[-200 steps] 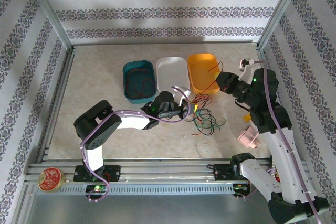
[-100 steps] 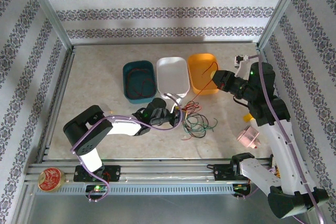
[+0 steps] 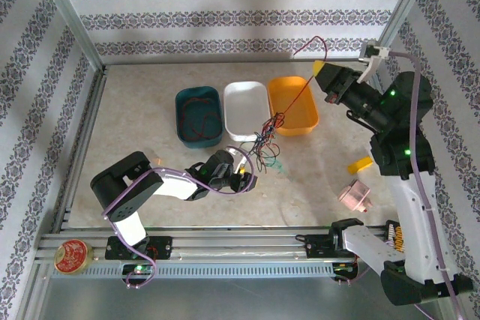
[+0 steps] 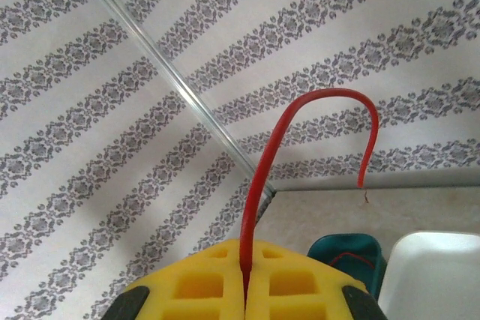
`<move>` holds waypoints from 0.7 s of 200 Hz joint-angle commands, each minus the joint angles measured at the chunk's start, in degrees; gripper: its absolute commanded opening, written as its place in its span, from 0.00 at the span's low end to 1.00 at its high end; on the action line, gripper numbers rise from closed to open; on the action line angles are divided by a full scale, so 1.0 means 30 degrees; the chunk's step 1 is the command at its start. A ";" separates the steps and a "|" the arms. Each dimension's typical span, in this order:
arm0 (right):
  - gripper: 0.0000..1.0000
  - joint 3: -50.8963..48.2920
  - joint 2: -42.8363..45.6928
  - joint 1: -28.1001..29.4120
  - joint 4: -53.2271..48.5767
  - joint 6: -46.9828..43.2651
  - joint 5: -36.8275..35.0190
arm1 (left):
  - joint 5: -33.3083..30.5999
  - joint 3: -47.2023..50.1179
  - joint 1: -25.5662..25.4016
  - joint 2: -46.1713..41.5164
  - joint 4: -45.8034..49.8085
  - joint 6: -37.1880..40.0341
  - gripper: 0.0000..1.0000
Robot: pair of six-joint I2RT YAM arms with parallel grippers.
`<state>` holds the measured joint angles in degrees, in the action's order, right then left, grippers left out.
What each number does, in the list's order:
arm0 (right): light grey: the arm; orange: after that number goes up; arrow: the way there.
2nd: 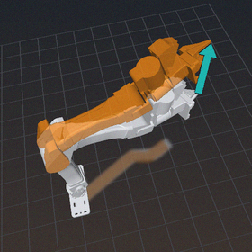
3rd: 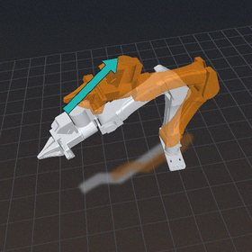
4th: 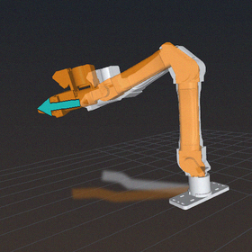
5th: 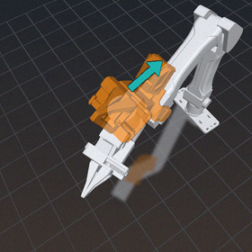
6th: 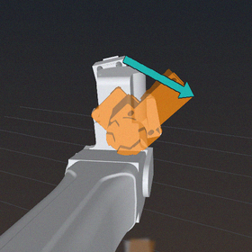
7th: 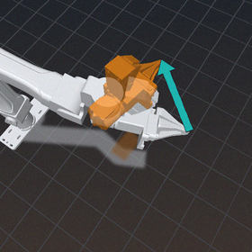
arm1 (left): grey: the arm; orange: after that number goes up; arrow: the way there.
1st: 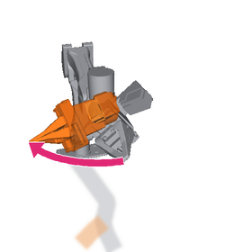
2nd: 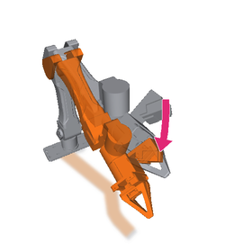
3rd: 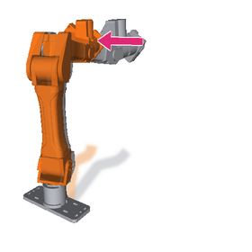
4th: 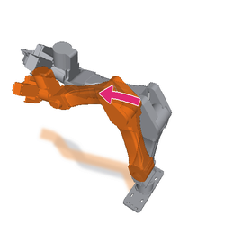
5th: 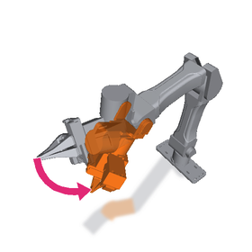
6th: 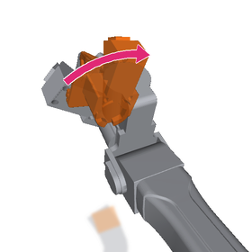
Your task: Untangle the cables
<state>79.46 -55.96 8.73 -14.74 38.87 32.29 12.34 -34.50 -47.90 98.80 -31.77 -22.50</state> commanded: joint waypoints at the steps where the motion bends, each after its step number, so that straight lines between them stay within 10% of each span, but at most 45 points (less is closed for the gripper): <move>1: 0.00 0.0826 0.0138 -0.0157 0.2817 0.0600 0.1012 | -0.0590 0.1907 0.0263 0.0036 0.2488 -0.0662 0.67; 76: 0.00 -0.2557 0.0802 0.0156 0.2112 0.1797 0.4551 | 0.0796 0.0200 0.0263 -0.7504 0.5861 0.2504 0.88; 140: 0.00 -0.5968 0.1823 0.1300 0.1252 0.2382 0.4184 | 0.1231 -0.1560 0.0263 -0.7872 0.6589 0.3387 0.91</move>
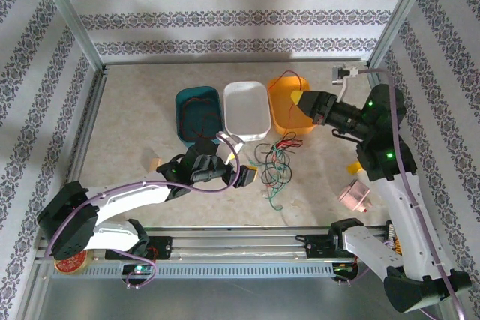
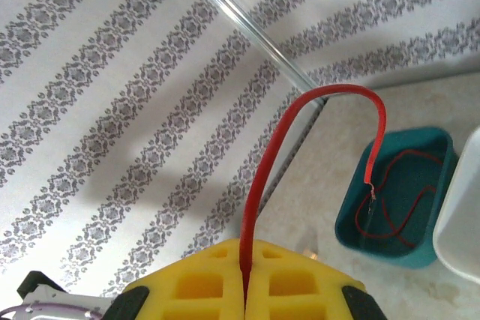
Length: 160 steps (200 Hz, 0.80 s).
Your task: Untangle the cables
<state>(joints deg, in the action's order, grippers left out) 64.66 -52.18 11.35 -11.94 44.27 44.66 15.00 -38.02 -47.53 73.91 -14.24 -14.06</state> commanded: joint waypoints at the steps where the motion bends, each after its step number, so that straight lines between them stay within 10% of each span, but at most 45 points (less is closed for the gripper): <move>1: 0.00 -0.1085 0.0570 0.0474 0.0320 0.0603 0.0028 | 0.0336 -0.0405 0.0140 0.0449 0.0725 0.0566 0.91; 92: 0.00 -0.4650 -0.2964 0.4433 -0.2258 0.0066 -0.1425 | -0.0076 -0.0248 0.0140 0.0867 -0.1626 -0.0665 0.90; 160: 0.00 -0.4386 -0.9156 0.6383 -0.4760 -0.3137 -0.1726 | -0.6156 0.2867 0.0140 -0.2707 -0.0119 -0.1891 0.90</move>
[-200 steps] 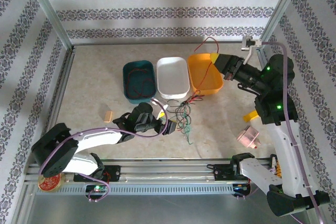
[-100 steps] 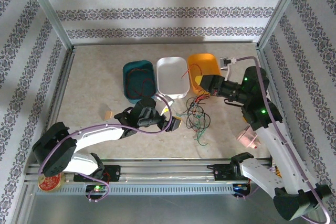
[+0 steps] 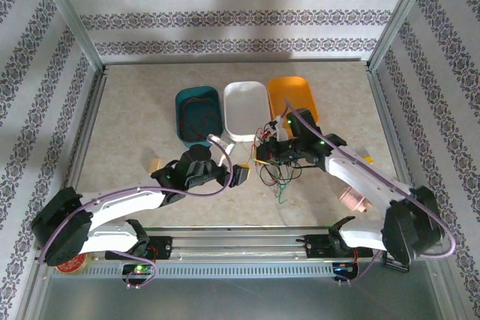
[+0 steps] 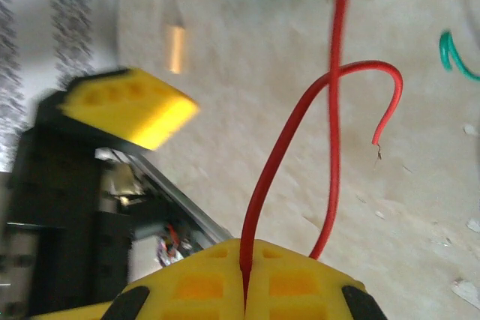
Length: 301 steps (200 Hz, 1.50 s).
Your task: Untangle the cables
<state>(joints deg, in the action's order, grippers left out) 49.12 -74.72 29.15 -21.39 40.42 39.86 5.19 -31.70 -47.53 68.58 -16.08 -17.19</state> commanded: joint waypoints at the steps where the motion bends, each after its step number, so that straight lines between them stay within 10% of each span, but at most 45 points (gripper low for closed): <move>1: 0.00 0.0852 -0.1729 0.0452 -0.1680 -0.1893 -0.0156 | -0.2937 0.0772 0.0140 -0.0952 0.0494 -0.0870 0.90; 27: 0.00 0.2412 -0.3531 0.1541 -0.3719 -0.3688 -0.1072 | -0.3010 0.0704 0.0140 -0.0793 0.0700 -0.0922 0.90; 48: 0.30 0.3134 -0.4009 0.2410 -0.4904 -0.4445 -0.2518 | -0.2833 0.0284 0.0140 -0.0070 0.0785 -0.0818 0.91; 80: 0.48 0.2564 -0.1761 0.1880 -0.4213 -0.3603 -0.5550 | -0.2616 -0.0427 0.0140 0.1516 0.0343 -0.0638 0.92; 190: 0.54 0.0757 -0.1719 -0.2508 -0.2567 -0.3160 -0.8082 | -0.2684 -0.3006 0.0140 0.6661 -0.1200 -0.2325 0.94; 229: 0.49 0.0884 -0.4092 -0.2508 -0.1522 -0.3526 -0.8192 | -0.2532 -0.3773 0.0140 0.7766 -0.1674 -0.2210 0.93; 273: 0.00 0.0180 -0.4911 -0.2596 -0.0781 -0.3927 -0.6558 | -0.1474 -0.4784 0.0548 1.0135 -0.3490 -0.3251 0.91; 301: 0.00 -0.1056 -0.3725 -0.2596 -0.0640 -0.4260 -0.5205 | -0.0378 -0.5744 0.0556 1.1434 -0.4167 -0.3162 0.90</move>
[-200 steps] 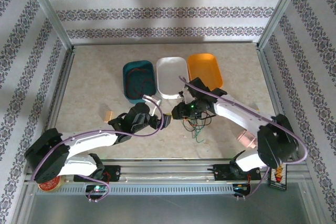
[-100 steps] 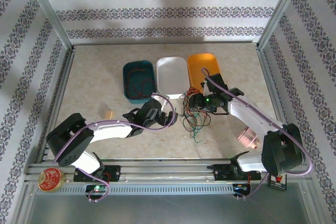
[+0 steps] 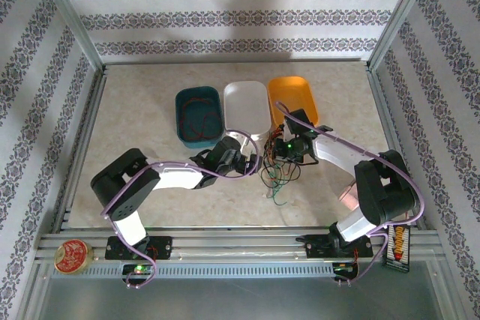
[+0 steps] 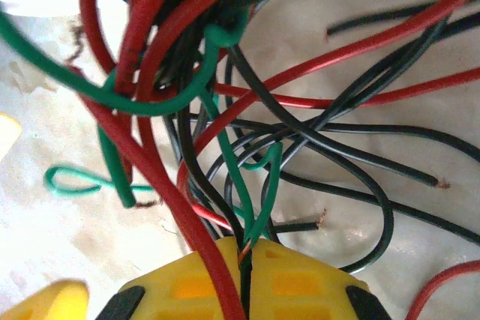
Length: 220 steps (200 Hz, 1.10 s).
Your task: Untangle the cables
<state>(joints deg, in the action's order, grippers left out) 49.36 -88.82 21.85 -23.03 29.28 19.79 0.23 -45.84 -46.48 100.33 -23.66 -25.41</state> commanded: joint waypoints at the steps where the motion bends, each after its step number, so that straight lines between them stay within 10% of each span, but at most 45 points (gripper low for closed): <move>1: 0.00 -0.1193 0.1022 -0.0163 -0.0091 -0.0552 0.1545 | 0.1332 -0.1063 0.0218 0.0884 -0.1666 -0.0430 0.90; 67: 0.00 -0.2911 0.4873 -0.1071 0.0002 0.0025 0.5681 | 0.4667 -0.2764 0.0207 0.3970 -0.3334 -0.0707 0.83; 124: 0.00 -0.3038 0.6754 -0.2623 0.1371 0.2281 0.7737 | 0.4706 -0.3296 0.0200 0.5460 -0.4894 -0.2317 0.00; 166: 0.00 -0.2840 0.8621 -0.3794 0.1783 0.3182 0.7464 | 0.2473 -0.1852 0.0229 0.4572 -0.4328 -0.2437 0.00; 220: 0.00 -0.2414 1.1354 -0.5337 -0.1046 0.3171 0.1552 | -0.1748 0.2076 0.0730 0.1380 -0.2076 -0.3187 0.00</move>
<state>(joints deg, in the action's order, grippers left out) 40.36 -58.41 7.79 -23.66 37.82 33.04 5.21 -45.80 -46.39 107.63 -37.98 -32.49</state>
